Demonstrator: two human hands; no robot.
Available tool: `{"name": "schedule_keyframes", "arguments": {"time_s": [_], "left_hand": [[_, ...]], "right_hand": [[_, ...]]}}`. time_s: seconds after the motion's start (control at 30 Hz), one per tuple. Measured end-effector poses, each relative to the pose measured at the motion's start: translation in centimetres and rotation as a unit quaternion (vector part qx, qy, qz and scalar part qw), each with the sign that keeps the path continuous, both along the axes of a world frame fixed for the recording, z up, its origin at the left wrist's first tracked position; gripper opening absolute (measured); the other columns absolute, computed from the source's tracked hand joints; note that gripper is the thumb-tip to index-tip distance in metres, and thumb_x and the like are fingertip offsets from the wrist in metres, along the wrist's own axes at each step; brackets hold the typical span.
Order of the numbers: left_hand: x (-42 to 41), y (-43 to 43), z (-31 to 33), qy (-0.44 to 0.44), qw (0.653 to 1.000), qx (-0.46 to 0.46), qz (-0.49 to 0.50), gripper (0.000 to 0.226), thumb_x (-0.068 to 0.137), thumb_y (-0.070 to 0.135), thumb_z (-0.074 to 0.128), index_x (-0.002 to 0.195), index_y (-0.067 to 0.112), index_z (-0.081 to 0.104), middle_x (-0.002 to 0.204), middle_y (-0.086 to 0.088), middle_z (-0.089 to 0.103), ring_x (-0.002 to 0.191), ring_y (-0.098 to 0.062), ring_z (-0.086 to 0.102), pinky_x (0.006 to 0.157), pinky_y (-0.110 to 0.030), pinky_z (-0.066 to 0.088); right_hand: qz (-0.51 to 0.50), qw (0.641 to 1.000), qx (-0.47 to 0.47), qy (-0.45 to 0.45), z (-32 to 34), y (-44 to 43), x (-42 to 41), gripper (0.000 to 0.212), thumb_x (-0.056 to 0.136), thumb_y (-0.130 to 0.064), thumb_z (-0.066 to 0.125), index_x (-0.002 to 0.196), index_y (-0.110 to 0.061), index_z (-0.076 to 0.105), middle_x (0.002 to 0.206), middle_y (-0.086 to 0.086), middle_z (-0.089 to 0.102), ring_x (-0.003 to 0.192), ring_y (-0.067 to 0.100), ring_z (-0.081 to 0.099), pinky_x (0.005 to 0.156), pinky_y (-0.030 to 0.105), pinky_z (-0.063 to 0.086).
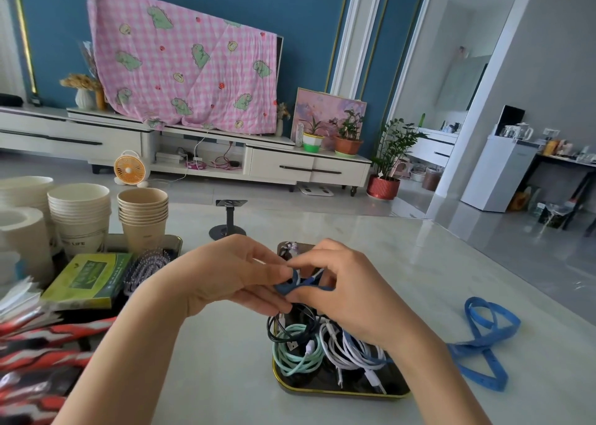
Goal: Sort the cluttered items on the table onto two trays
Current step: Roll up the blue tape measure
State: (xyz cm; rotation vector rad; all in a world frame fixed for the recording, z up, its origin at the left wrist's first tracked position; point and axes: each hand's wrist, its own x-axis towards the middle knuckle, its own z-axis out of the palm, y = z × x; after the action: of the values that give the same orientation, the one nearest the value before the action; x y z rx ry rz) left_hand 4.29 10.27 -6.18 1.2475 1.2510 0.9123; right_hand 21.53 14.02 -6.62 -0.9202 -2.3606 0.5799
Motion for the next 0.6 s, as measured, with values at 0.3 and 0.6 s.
{"name": "schedule_keyframes", "arguments": {"time_s": [0.3, 0.6], "left_hand": [[2.7, 0.7, 0.0, -0.112, 0.984, 0.075, 0.117, 0.022, 0.086, 0.018, 0.062, 0.096, 0.0, 0.069, 0.086, -0.017, 0.073, 0.069, -0.018, 0.07, 0.061, -0.022, 0.057], [0.4, -0.1, 0.3, -0.038, 0.999, -0.005, 0.016, 0.02, 0.088, 0.006, 0.058, 0.101, -0.008, 0.065, 0.087, -0.022, 0.071, 0.069, -0.021, 0.071, 0.063, -0.025, 0.058]], "right_hand": [[-0.154, 0.973, 0.13, 0.116, -0.8, -0.2, -1.3, 0.015, 0.082, -0.031, 0.065, 0.077, -0.02, 0.057, 0.078, -0.011, 0.053, 0.069, 0.007, 0.054, 0.055, 0.023, 0.044], [0.004, 0.999, -0.019, 0.026, 0.3, -0.3, -0.1, 0.032, 0.076, -0.018, 0.075, 0.102, -0.037, 0.068, 0.085, -0.015, 0.051, 0.068, -0.005, 0.051, 0.064, 0.013, 0.037]]}}
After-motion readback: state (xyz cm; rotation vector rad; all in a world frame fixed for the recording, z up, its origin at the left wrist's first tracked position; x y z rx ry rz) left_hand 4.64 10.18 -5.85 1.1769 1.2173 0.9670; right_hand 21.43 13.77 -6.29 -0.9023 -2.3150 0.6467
